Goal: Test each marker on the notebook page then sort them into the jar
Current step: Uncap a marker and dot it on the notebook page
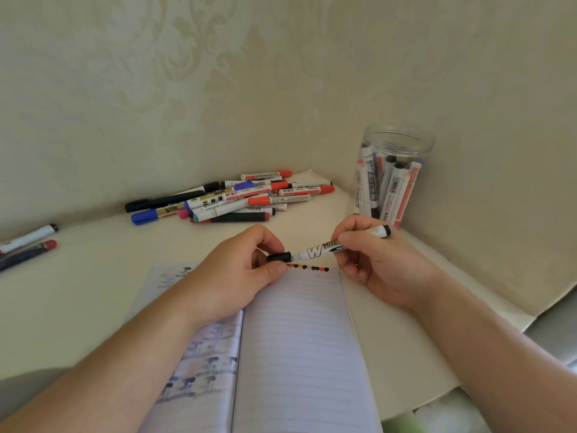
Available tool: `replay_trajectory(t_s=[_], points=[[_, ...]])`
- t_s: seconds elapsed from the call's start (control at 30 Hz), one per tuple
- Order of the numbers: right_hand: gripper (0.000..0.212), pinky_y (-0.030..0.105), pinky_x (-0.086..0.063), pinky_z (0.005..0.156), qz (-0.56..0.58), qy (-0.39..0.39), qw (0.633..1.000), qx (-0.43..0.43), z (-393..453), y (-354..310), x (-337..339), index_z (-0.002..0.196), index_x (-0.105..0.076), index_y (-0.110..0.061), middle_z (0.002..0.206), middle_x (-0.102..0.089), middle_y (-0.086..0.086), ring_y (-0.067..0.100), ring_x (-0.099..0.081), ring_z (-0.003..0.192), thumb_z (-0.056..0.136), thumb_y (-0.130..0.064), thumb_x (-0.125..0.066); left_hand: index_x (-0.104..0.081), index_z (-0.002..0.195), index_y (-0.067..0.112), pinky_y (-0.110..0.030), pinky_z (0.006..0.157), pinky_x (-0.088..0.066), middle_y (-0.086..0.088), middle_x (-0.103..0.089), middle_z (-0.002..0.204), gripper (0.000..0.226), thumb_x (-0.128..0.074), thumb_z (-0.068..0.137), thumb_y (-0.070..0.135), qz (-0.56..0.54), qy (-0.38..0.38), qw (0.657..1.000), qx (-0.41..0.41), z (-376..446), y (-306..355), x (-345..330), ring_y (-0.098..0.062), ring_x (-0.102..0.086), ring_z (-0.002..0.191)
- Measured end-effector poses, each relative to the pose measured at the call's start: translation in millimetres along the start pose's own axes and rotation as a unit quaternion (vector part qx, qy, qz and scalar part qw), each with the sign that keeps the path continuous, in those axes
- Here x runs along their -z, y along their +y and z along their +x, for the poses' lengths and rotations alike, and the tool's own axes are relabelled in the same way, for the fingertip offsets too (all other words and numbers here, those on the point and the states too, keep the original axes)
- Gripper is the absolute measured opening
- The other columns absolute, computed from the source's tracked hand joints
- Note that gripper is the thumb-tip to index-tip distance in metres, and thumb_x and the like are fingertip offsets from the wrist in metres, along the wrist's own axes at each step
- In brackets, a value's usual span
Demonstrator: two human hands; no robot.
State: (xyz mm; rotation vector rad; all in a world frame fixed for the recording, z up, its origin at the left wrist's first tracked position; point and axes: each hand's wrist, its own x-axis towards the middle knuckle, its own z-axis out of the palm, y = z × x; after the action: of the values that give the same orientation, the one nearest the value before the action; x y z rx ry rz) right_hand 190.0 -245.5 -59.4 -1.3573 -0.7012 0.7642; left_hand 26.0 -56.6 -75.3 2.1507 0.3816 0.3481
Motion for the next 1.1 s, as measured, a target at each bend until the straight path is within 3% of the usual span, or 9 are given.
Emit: replay_trajectory(t_s=[0.23, 0.3, 0.4, 0.53, 0.67, 0.73, 0.9, 1.0, 1.1], points=[[0.018, 0.023, -0.041, 0.047, -0.019, -0.001, 0.999, 0.032, -3.2, 2.2, -4.2, 0.090, -0.084, -0.022, 0.079, -0.071, 0.022, 0.018, -0.052, 0.054, 0.076, -0.013, -0.080, -0.066, 0.098, 0.033, -0.036, 0.074, -0.053, 0.001, -0.071, 0.077, 0.008, -0.063, 0.101, 0.026, -0.060, 0.018, 0.998, -0.007, 3.4, -4.8, 0.8, -0.012, -0.063, 0.070], [0.021, 0.021, -0.048, 0.055, -0.115, 0.024, 0.990, 0.083, -4.5, 6.2, -4.2, 0.092, -0.084, -0.028, 0.073, -0.073, 0.006, 0.012, -0.060, 0.057, 0.081, -0.010, -0.082, -0.066, 0.092, 0.031, -0.030, 0.065, -0.048, 0.004, -0.066, 0.071, 0.021, -0.051, 0.107, 0.031, -0.087, 0.017, 0.996, -0.008, 2.8, -3.5, 0.9, -0.010, -0.057, 0.064], [0.021, 0.016, -0.054, 0.076, -0.280, 0.059, 0.936, 0.206, -5.0, 15.4, -2.2, 0.102, -0.079, -0.038, 0.090, -0.077, -0.019, 0.002, -0.073, 0.084, 0.085, -0.025, -0.081, -0.063, 0.092, 0.023, -0.021, 0.055, -0.039, 0.008, -0.054, 0.064, 0.029, -0.043, 0.108, 0.035, -0.121, 0.029, 0.992, 0.005, 1.9, 0.3, -2.7, -0.006, -0.045, 0.056], [0.029, 0.015, -0.049, 0.069, -0.445, 0.041, 0.835, 0.320, -0.4, 26.7, -1.7, 0.116, -0.077, -0.023, 0.091, -0.075, -0.013, 0.003, -0.067, 0.077, 0.094, -0.041, -0.072, -0.057, 0.098, 0.010, -0.033, 0.055, -0.032, 0.012, -0.051, 0.058, 0.031, -0.039, 0.111, 0.031, -0.135, 0.037, 0.990, 0.011, 4.2, 1.5, -3.8, -0.016, -0.035, 0.061], [0.035, 0.026, -0.052, 0.066, -0.442, 0.031, 0.842, 0.307, -0.7, 24.9, -6.4, 0.116, -0.075, -0.022, 0.091, -0.074, -0.015, 0.010, -0.068, 0.075, 0.095, -0.048, -0.065, -0.053, 0.099, 0.007, -0.041, 0.062, -0.032, 0.012, -0.053, 0.059, 0.032, -0.038, 0.111, 0.032, -0.114, 0.036, 0.993, 0.008, 2.2, 2.8, -4.0, -0.020, -0.036, 0.064], [0.019, 0.027, -0.050, 0.062, -0.430, 0.028, 0.859, 0.276, -1.3, 23.2, -7.9, 0.111, -0.073, -0.030, 0.082, -0.071, -0.013, 0.011, -0.063, 0.067, 0.096, -0.041, -0.070, -0.053, 0.099, 0.007, -0.041, 0.063, -0.034, 0.012, -0.054, 0.059, 0.032, -0.037, 0.111, 0.032, -0.113, 0.037, 0.993, 0.008, 3.1, 2.6, -4.0, -0.017, -0.037, 0.063], [0.017, 0.025, -0.033, 0.051, -0.164, 0.088, 0.969, 0.161, -1.5, 2.6, -6.0, 0.077, -0.054, -0.033, 0.057, -0.045, -0.006, 0.011, -0.038, 0.053, 0.085, -0.018, -0.060, -0.055, 0.094, 0.033, -0.041, 0.069, -0.050, 0.007, -0.062, 0.072, 0.027, -0.038, 0.106, 0.050, -0.080, 0.033, 0.996, 0.001, 0.5, 3.8, -4.0, -0.009, -0.052, 0.065], [0.015, 0.031, -0.031, 0.050, -0.044, 0.208, 0.954, 0.210, -4.4, -42.3, 7.1, 0.080, -0.053, -0.027, 0.057, -0.048, 0.002, 0.018, -0.039, 0.050, 0.088, -0.019, -0.063, -0.048, 0.098, 0.035, -0.037, 0.075, -0.049, 0.009, -0.060, 0.078, 0.037, -0.037, 0.094, 0.070, -0.063, 0.011, 0.998, 0.001, -0.2, 4.0, -2.9, -0.006, -0.051, 0.068], [0.011, 0.030, -0.039, 0.050, -0.096, 0.296, 0.897, 0.314, -6.0, -101.4, 32.1, 0.092, -0.059, -0.028, 0.065, -0.057, 0.000, 0.018, -0.049, 0.053, 0.100, -0.022, -0.063, -0.052, 0.092, 0.033, -0.027, 0.066, -0.042, 0.011, -0.054, 0.074, 0.022, -0.067, 0.095, 0.049, -0.014, -0.037, 0.999, -0.003, 0.1, 5.7, 0.5, -0.006, -0.046, 0.066]])
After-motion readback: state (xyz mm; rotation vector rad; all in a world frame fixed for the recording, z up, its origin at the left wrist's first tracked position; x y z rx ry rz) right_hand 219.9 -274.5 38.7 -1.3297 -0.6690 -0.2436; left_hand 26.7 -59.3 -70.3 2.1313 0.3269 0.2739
